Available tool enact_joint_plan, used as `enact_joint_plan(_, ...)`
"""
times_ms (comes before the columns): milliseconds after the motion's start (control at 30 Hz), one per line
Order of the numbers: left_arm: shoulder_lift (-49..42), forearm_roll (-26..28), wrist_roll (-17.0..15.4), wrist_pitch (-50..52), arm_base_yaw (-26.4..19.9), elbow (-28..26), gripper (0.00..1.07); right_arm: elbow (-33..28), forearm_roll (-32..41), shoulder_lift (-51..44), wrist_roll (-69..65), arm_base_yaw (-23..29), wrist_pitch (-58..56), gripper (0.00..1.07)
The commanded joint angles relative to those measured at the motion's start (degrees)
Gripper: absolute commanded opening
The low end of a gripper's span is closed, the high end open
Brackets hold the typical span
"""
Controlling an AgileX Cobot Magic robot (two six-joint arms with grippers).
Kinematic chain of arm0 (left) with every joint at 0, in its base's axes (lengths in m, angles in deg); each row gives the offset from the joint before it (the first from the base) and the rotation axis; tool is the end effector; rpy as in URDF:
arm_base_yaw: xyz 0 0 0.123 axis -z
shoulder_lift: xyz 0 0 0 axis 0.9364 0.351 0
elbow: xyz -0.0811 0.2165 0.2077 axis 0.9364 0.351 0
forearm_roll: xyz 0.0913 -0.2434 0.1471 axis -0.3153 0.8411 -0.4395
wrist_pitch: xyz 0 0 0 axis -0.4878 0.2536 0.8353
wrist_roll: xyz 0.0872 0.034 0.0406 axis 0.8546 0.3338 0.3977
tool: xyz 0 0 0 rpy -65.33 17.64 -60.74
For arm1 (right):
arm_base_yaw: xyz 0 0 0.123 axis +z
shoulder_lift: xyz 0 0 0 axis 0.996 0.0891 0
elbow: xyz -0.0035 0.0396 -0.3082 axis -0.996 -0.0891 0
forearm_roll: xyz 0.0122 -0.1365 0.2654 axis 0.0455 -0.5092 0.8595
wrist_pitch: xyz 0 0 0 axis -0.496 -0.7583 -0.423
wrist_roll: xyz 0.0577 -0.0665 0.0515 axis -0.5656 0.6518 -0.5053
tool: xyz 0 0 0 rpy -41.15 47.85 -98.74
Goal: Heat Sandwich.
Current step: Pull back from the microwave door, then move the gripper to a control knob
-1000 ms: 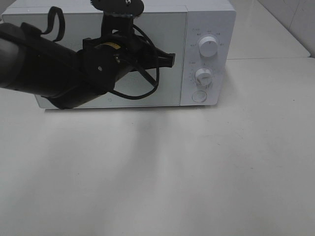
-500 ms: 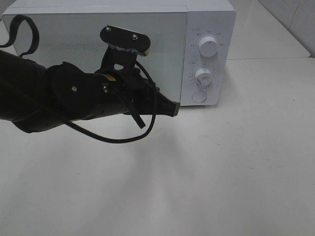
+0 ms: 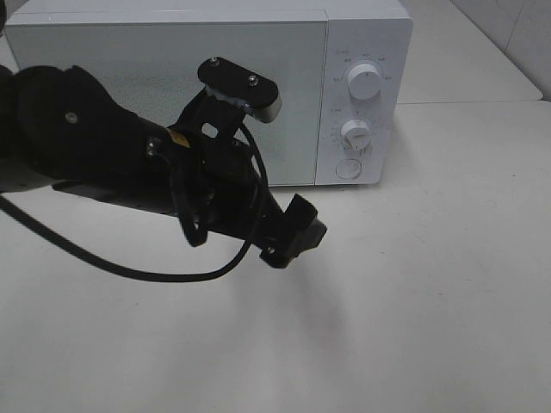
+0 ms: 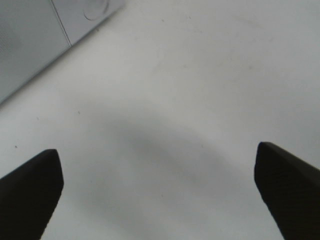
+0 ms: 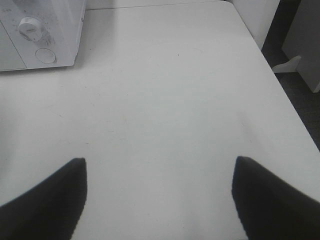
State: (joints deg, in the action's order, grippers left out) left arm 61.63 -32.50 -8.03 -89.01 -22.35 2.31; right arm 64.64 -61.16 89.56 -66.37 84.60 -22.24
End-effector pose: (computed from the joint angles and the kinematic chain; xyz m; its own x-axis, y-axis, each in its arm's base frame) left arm 0.2601 -0.2927 0.1847 -0.4779 0.5160 -0.7108 0.7720 0.6329 -0.0596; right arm 0.0194 -0.0083 0.2996 -0.4238 0.0641 -0.9035 0.1041 0.9943 0.0217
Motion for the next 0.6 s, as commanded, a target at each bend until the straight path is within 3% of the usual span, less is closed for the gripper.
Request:
enact_joint_plan(33, -2.06, -2.64, -2.52, -9.45, -2.86, 0.23, 1.03, -0.06, -0.11, -1.55, 0.46, -0.46, 0.46, 0.76)
enact_joint_plan(267, -6.13, -7.05, -7.51, -25.73, -14.09, 0.23, 1.03, -0.06, -0.11, -1.55, 0.46, -0.46, 0.46, 0.76)
enact_joint_plan(333, -6.65, -7.56, -8.48, -26.99, -15.3, 0.23, 1.03, -0.06, -0.11, -1.55, 0.46, -0.46, 0.46, 0.76)
enact_joint_plan(433, -9.51, -11.4, -13.64, -32.14, -21.14, 0.23, 1.03, -0.06, -0.11, -1.55, 0.46, -0.46, 0.46, 0.76)
enact_joint_plan(533, -10.83, -13.64, -16.16, -33.98, -24.06, 0.23, 1.03, -0.06, -0.11, -1.55, 0.46, -0.46, 0.46, 0.76)
enact_joint_plan(600, -12.83, -16.27, -20.05, -36.27, -28.19, 0.23, 1.03, -0.06, -0.11, -1.55, 0.46, -0.46, 0.46, 0.76)
